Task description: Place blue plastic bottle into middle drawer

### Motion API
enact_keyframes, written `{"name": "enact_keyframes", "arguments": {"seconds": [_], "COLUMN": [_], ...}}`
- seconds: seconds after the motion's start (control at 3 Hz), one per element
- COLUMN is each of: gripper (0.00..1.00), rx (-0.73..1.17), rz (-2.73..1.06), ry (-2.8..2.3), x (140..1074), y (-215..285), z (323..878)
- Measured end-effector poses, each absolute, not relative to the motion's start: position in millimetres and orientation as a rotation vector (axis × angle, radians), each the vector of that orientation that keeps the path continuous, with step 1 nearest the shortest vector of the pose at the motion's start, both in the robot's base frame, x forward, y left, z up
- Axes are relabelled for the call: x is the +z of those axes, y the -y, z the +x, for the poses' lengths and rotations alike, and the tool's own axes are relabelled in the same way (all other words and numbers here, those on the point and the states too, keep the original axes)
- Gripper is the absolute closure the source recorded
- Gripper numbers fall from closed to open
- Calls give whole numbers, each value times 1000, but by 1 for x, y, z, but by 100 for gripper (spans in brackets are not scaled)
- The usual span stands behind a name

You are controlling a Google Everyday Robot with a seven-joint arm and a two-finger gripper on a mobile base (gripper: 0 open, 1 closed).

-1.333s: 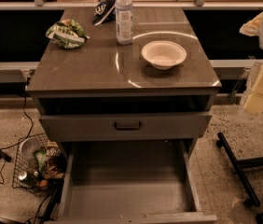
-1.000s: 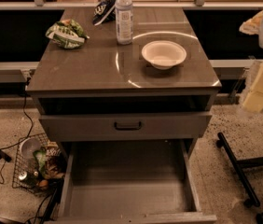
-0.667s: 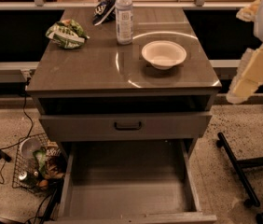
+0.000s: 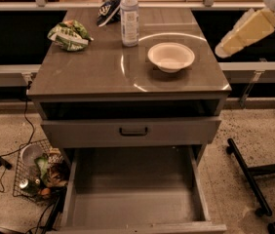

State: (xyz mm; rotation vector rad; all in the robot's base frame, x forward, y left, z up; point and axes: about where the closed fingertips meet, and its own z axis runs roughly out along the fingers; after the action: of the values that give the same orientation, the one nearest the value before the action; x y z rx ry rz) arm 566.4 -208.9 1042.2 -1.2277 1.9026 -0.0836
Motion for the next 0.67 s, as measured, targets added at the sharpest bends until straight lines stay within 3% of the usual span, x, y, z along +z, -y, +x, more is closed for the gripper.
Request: {"name": "enact_keyframes", "arguments": {"seconds": [0.67], "gripper": [0], "rx": [220], "rz": [-808], "ry": [-1652], "x": [1053], "y": [186], "z": [632]}}
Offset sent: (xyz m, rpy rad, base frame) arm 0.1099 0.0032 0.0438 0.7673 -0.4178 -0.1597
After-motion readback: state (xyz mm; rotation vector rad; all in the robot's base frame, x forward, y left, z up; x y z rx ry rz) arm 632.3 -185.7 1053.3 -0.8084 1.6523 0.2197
